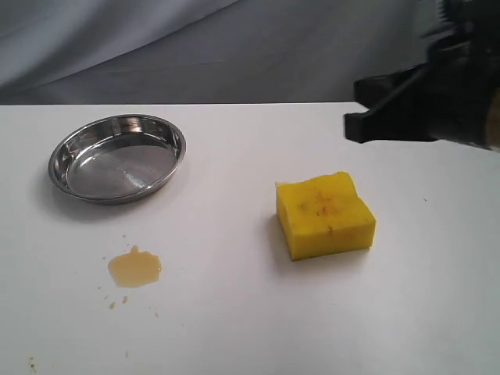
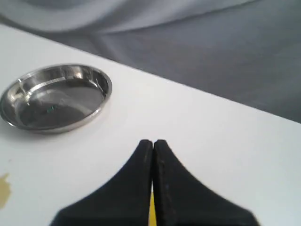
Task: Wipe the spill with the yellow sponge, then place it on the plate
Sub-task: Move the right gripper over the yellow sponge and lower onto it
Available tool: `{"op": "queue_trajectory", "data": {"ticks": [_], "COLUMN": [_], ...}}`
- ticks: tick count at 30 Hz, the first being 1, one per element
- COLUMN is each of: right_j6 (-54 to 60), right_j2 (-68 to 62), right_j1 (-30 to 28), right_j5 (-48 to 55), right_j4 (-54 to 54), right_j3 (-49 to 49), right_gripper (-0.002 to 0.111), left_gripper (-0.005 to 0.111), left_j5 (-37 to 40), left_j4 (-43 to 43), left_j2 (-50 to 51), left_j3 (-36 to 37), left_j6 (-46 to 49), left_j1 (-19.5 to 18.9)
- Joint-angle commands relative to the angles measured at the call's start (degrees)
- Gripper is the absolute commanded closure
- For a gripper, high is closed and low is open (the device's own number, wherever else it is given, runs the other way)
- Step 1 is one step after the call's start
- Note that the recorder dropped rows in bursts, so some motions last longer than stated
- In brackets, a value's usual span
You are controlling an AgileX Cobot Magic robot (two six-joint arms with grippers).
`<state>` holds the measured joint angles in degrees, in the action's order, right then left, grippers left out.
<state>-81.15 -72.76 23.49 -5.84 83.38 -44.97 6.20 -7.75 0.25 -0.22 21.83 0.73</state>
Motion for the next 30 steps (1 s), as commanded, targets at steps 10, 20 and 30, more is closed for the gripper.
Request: {"op": "queue_trajectory", "data": {"ticks": [10,20,30], "right_j6": [-13.36,-15.66,-17.12], "right_j2": [-23.65,-20.15,-20.02], "right_j1": [1.70,1.70,1.70], "right_j5": [-10.73,-18.11,-21.07], "right_j4": [16.57,16.57,16.57], "right_j3": [-10.25,-10.50,-10.50], "right_gripper": [0.108,0.108,0.108], "left_gripper": [0.107,0.107,0.107], "left_j5": [-0.42,-0.42,-0.42], "left_j4": [-0.14,-0.14,-0.14], "left_j2": [-0.25,-0.25,-0.25], "left_j3": [0.22,0.22,0.22], "left_j6": [-0.29,-0.29,-0.29], "left_j1": [0.20,0.20,0.20]}}
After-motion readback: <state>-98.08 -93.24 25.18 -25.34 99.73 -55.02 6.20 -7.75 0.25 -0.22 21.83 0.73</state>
